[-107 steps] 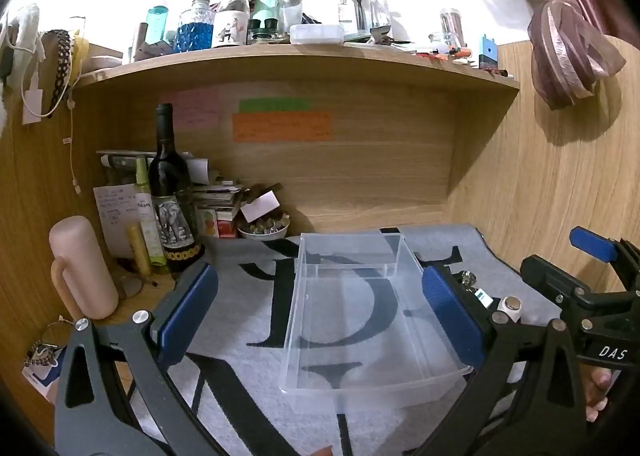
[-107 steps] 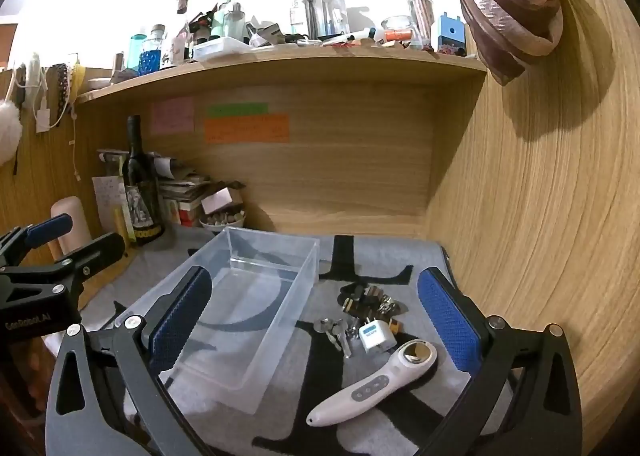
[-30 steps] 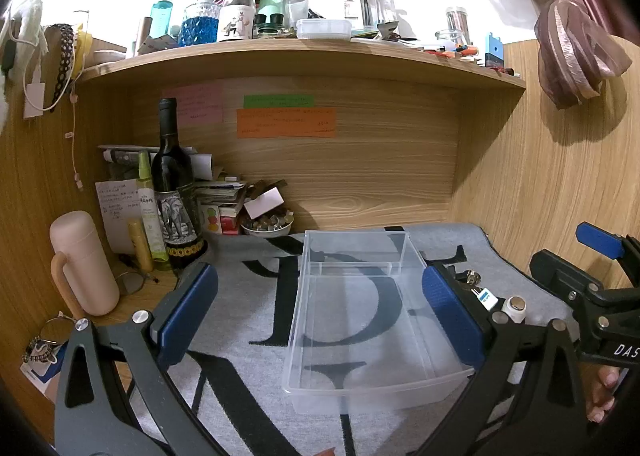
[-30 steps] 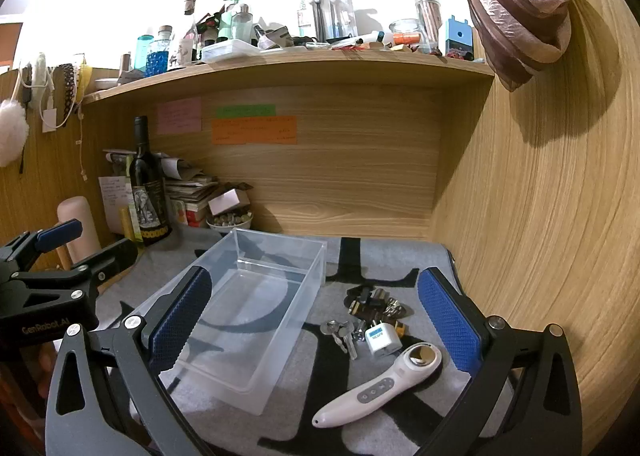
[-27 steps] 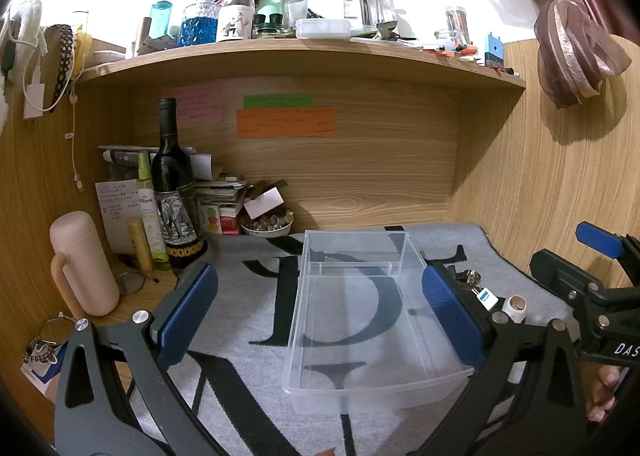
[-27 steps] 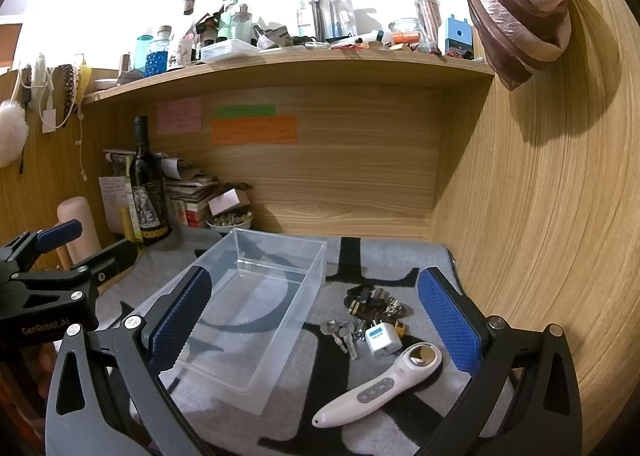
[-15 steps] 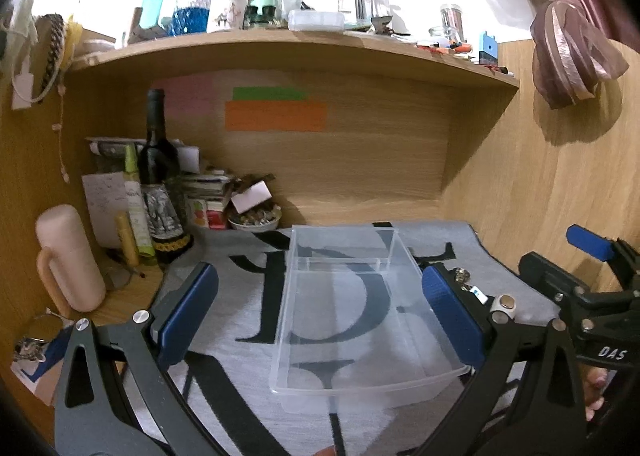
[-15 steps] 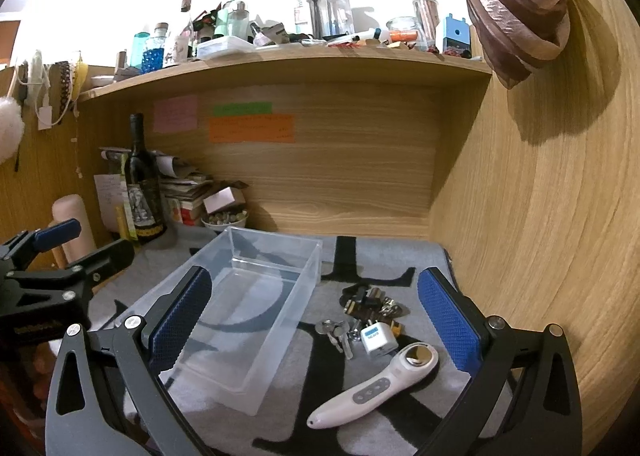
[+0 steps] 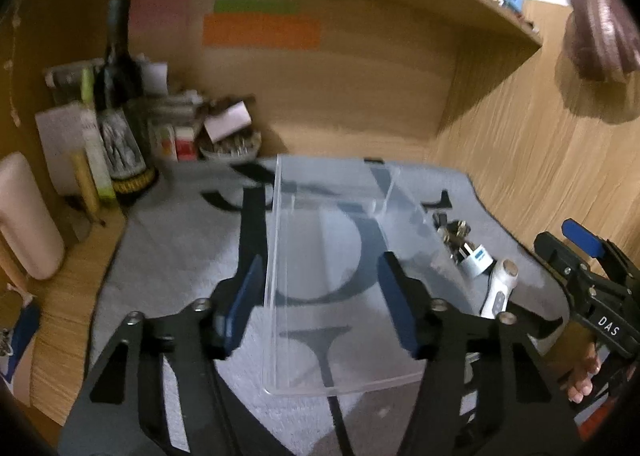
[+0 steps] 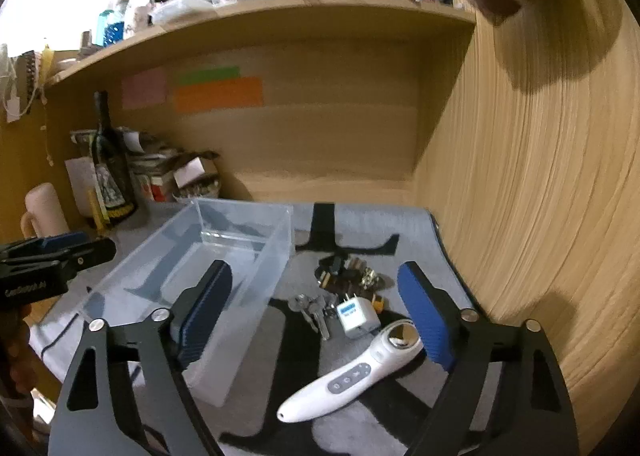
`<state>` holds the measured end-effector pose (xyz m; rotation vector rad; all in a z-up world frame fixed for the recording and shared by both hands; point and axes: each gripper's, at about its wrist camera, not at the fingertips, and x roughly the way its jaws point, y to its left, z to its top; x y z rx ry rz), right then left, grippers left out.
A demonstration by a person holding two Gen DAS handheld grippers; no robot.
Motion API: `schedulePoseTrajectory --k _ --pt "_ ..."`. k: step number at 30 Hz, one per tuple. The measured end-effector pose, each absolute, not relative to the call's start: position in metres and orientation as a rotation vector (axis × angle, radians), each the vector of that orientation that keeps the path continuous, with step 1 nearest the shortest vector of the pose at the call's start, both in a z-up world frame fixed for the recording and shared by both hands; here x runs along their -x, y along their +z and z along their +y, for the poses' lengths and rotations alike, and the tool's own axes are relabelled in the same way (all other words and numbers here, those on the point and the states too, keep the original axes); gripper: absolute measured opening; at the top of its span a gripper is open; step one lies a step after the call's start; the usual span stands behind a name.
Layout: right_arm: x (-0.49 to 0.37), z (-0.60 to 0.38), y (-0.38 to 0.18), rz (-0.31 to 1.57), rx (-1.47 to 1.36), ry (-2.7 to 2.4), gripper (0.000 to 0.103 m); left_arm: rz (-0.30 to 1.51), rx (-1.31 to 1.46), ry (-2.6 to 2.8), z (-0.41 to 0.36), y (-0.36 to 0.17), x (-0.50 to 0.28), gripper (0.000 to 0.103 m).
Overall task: Organize rigid objects
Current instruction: 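Grasp the clear box rim with the left tool while right tool reaches massager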
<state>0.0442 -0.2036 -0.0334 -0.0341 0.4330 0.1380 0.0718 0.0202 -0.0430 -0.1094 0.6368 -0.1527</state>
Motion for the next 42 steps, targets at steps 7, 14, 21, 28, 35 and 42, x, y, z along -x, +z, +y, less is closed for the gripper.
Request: schedulePoseTrajectory --k 7,14,21,28,35,42 --pt "-0.059 -0.210 -0.049 0.503 0.045 0.129 0.069 0.740 0.089 -0.164 0.021 -0.060 -0.094 0.047" --pt "-0.075 -0.220 -0.064 0.581 0.036 0.120 0.060 0.774 0.047 -0.145 0.024 -0.062 -0.112 0.044" --pt "-0.095 -0.230 -0.081 0.676 0.021 0.131 0.049 0.895 0.074 -0.173 0.033 -0.076 -0.138 0.029" --pt "-0.106 -0.234 -0.090 0.720 0.008 0.141 0.048 0.957 0.098 -0.177 0.039 -0.085 -0.150 0.016" --pt "-0.106 -0.248 -0.095 0.748 -0.025 0.112 0.048 0.956 0.109 -0.170 0.042 -0.086 -0.151 0.010" --pt "-0.102 -0.262 -0.097 0.767 -0.065 0.073 0.048 0.951 0.106 -0.169 0.042 -0.086 -0.150 0.010"
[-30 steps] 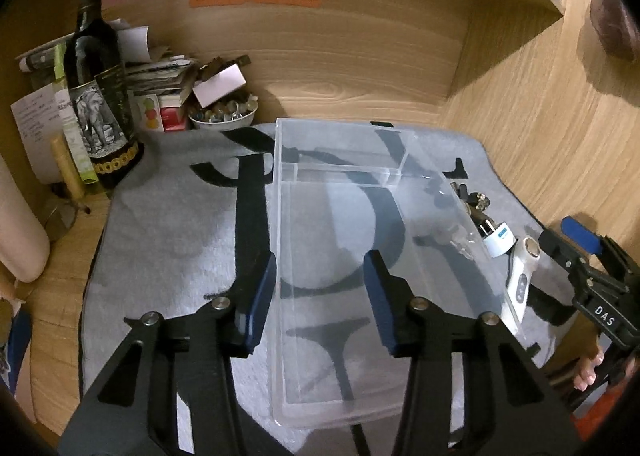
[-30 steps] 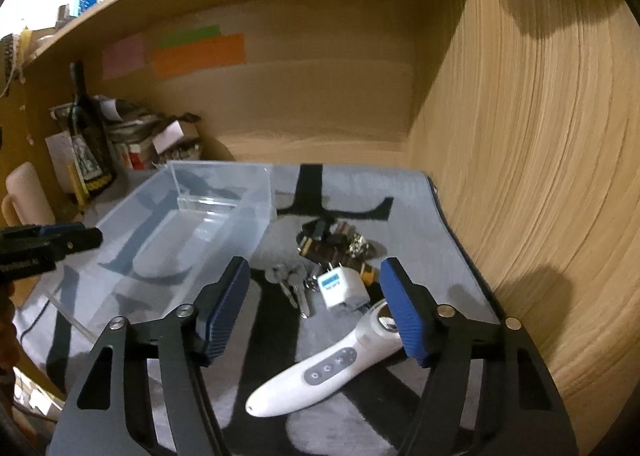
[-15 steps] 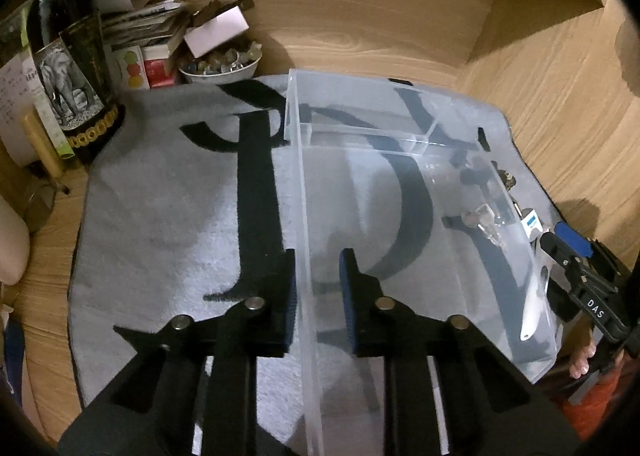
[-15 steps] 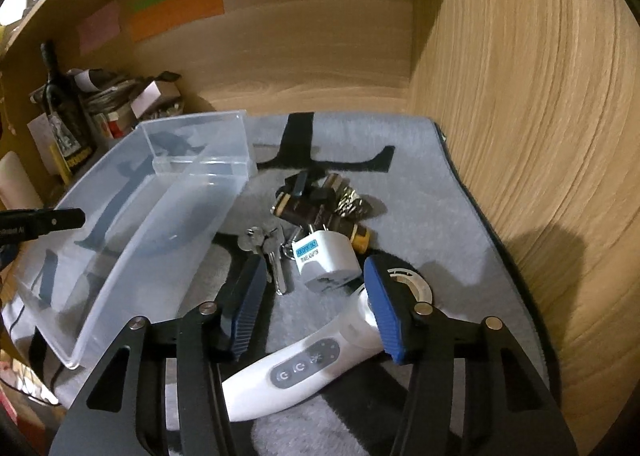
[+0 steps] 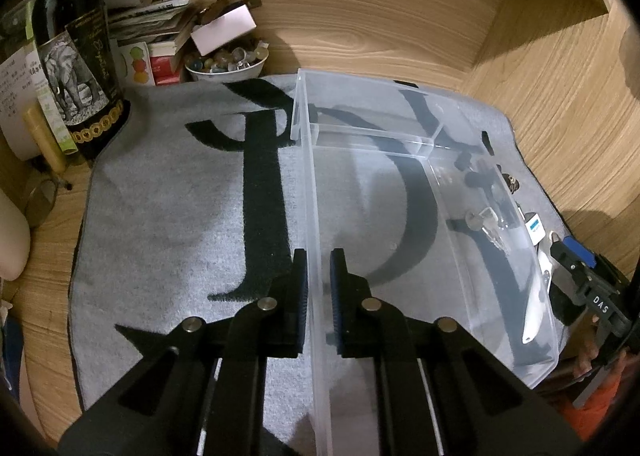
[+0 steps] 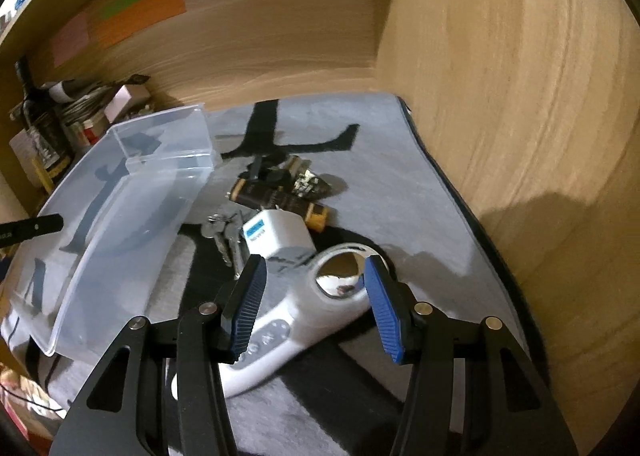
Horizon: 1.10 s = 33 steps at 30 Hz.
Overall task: Organize rigid objects
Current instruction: 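Grasp the clear box rim with the left tool while right tool reaches massager, then grasp the white massager with the right tool and lift it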
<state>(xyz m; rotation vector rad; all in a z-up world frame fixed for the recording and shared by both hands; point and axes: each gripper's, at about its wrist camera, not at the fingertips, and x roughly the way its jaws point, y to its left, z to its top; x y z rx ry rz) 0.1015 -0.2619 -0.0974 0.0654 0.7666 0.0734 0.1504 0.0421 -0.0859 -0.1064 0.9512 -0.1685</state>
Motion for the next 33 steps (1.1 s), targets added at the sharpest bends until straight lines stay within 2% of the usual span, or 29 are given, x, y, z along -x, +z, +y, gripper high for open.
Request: schedulePoseTrajectory --k 17,20,24,33 --pt "-0.106 -0.278 -0.119 0.828 -0.077 -0.001 0.054 0.937 0.078 -0.162 0.039 -0.086 -0.149 0.010" --pt "-0.106 -0.279 -0.122 0.827 -0.087 0.012 0.051 0.934 0.076 -0.161 0.038 -0.086 -0.148 0.010" --pt "-0.108 -0.275 -0.123 0.823 -0.092 0.030 0.041 0.930 0.074 -0.158 0.038 -0.086 -0.148 0.010" --pt "-0.104 -0.251 -0.105 0.745 -0.023 0.081 0.038 0.921 0.065 -0.163 0.038 -0.086 -0.147 0.010"
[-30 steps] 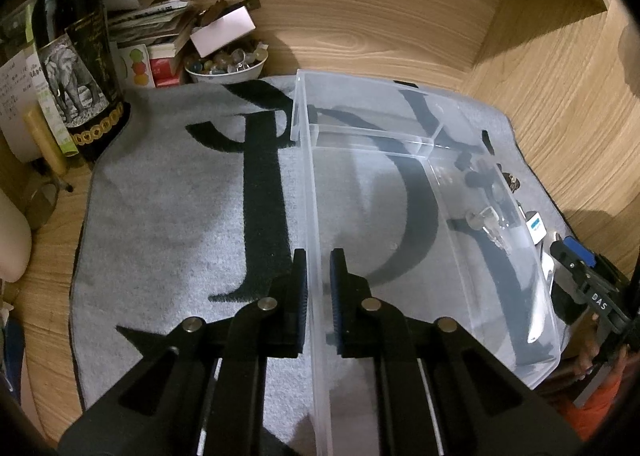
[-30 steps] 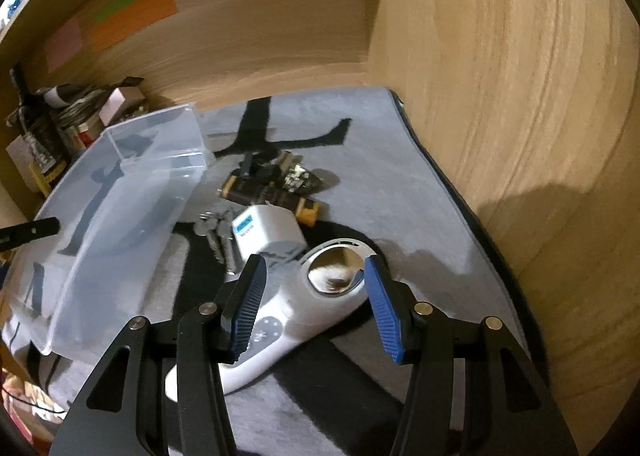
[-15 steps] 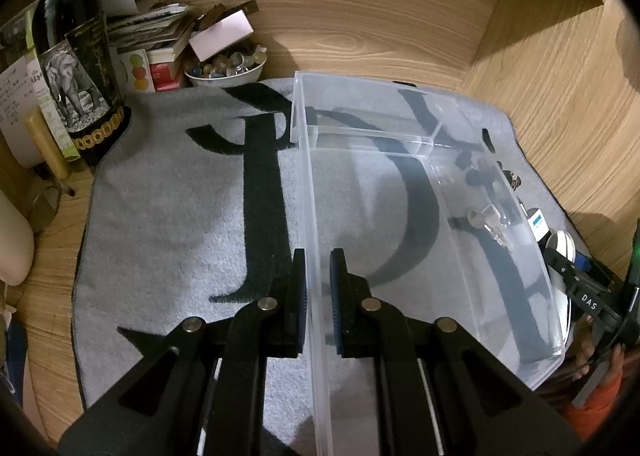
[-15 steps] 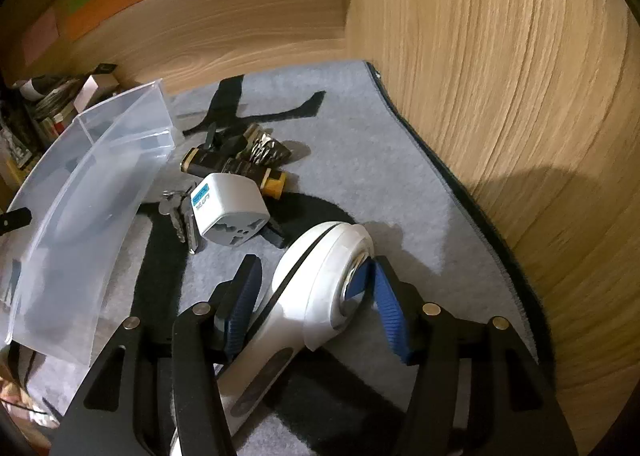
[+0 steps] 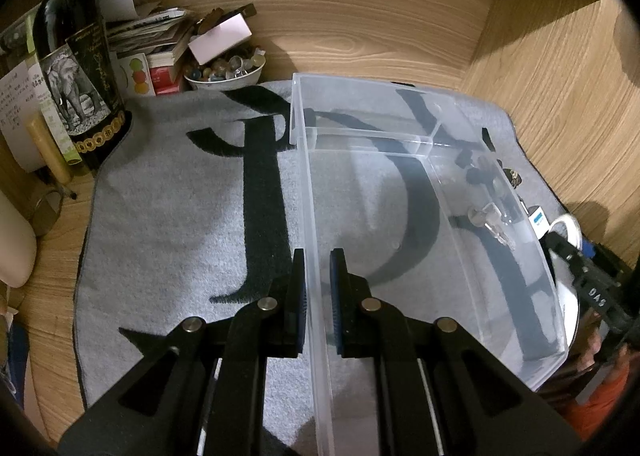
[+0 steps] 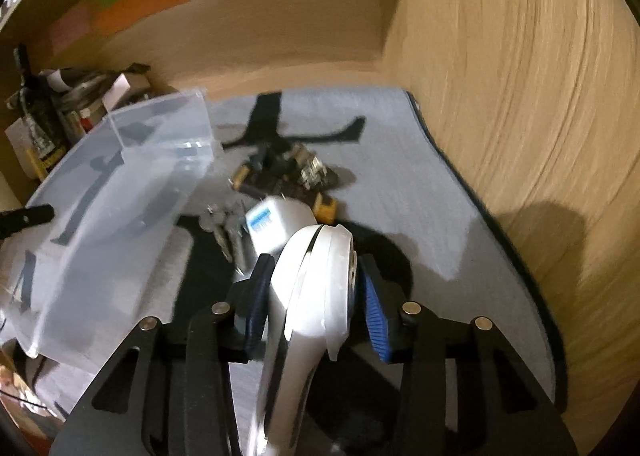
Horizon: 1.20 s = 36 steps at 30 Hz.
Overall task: Organize rigid objects
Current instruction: 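Grasp the white massager with the right tool and lift it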
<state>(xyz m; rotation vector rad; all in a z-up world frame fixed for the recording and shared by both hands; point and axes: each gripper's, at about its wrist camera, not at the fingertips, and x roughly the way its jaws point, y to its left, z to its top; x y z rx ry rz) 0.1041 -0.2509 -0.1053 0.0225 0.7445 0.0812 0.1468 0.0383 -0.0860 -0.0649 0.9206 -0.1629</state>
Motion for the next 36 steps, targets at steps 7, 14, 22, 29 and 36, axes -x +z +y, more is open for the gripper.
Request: schedulePoseTrajectory --k 7,14,22,29,36 --pt "-0.102 -0.242 -0.069 0.638 -0.012 0.126 0.034 0.915 0.068 -0.169 0.040 -0.086 -0.146 0.010" --pt "-0.102 -0.228 -0.040 0.540 0.025 0.156 0.034 0.915 0.074 -0.170 0.039 -0.086 -0.146 0.010" --pt "-0.098 -0.207 0.001 0.417 0.054 0.208 0.034 0.907 0.080 -0.175 0.040 -0.086 -0.146 0.010" --pt "-0.098 -0.187 0.031 0.346 0.050 0.323 0.034 0.903 0.078 -0.174 0.040 -0.086 -0.146 0.010" --pt "-0.108 -0.147 0.030 0.372 0.067 0.462 0.034 0.895 0.069 -0.172 0.040 -0.087 -0.144 0.010"
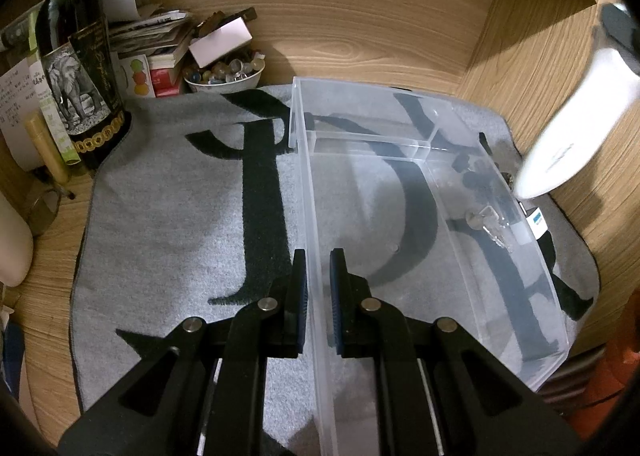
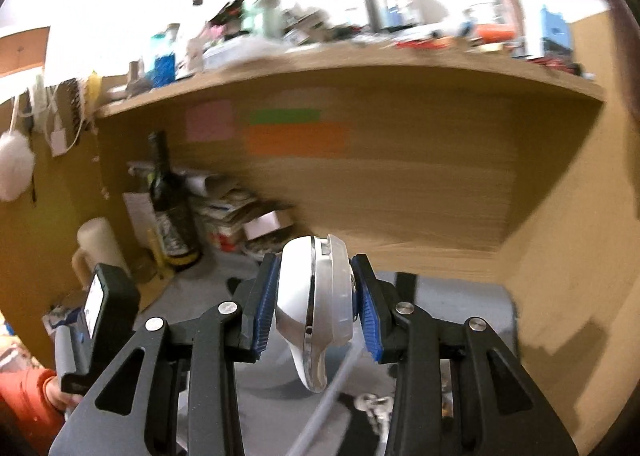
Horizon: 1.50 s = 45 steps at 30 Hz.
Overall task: Organize rigid objects
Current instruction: 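Grasp the white massager with the right tool and lift it, then lower the massager into the clear box and open the right tool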
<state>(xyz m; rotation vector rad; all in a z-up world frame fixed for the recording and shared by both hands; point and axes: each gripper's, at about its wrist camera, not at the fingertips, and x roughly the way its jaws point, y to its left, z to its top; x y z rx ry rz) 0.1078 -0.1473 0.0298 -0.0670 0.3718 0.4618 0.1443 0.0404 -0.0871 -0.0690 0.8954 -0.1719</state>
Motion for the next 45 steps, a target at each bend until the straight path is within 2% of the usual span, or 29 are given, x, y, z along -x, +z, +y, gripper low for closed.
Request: schedulePoseTrajectory --k 27,36,38,40,45 --pt "-0.201 -0.061 -0.067 0.899 0.269 0.602 0.034 0.883 0.054 -0.178 0.041 -0.089 -0.143 0.010" --pt "-0.199 -0.054 -0.081 0.965 0.340 0.620 0.034 0.883 0.047 -0.178 0.040 -0.089 -0.142 0.010" --pt "-0.197 -0.055 -0.079 0.954 0.342 0.617 0.040 0.884 0.047 -0.177 0.040 -0.089 -0.143 0.010" --pt "-0.196 -0.056 -0.078 0.939 0.333 0.613 0.054 0.883 0.046 -0.176 0.040 -0.089 -0.143 0.010" --pt "-0.190 -0.068 -0.066 0.878 0.305 0.591 0.057 0.884 0.045 -0.177 0.041 -0.090 -0.145 0.010"
